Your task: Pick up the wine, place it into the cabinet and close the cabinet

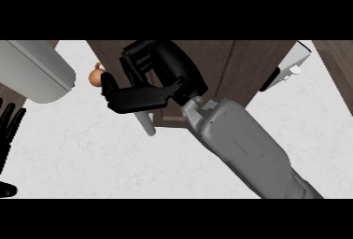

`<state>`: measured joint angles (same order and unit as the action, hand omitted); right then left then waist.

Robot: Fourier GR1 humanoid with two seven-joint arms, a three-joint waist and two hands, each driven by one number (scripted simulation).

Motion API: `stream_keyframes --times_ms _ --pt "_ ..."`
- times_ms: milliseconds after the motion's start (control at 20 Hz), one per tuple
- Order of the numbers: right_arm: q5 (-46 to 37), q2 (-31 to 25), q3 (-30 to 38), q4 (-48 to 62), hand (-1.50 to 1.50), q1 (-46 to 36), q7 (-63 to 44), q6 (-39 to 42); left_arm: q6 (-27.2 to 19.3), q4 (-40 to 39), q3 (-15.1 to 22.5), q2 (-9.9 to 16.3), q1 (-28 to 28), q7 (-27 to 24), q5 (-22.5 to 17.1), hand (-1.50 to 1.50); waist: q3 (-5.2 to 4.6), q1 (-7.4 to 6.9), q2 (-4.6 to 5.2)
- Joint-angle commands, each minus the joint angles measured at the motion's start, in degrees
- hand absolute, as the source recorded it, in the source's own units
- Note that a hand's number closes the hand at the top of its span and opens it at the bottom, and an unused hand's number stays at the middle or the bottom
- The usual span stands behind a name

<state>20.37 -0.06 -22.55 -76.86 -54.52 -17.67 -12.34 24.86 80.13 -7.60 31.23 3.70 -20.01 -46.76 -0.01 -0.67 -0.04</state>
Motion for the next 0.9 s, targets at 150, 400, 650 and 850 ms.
stream_keyframes --times_ms 150,400,650,850 --pt "-1.8 -1.7 5.6 10.8 1.50 -0.2 8.2 7.2 0.4 2.3 0.4 -2.4 1.1 0.4 1.9 -1.50 0.00 -0.29 0.28" --pt "-2.8 -3.6 6.9 14.3 1.50 -0.7 10.9 9.8 1.4 0.5 -1.4 -1.0 -1.0 1.7 0.4 -1.50 -0.02 -0.19 0.42" --pt "-2.2 -5.8 9.0 16.1 1.50 -1.8 11.9 11.6 0.1 1.2 -1.9 0.5 -3.7 4.4 -0.6 -1.50 0.01 0.06 0.62" --pt "-2.8 -3.9 9.3 19.0 1.50 -4.3 12.1 10.8 1.3 0.3 -0.9 -0.3 -2.9 4.4 -0.1 -1.50 -0.05 -0.52 0.68"
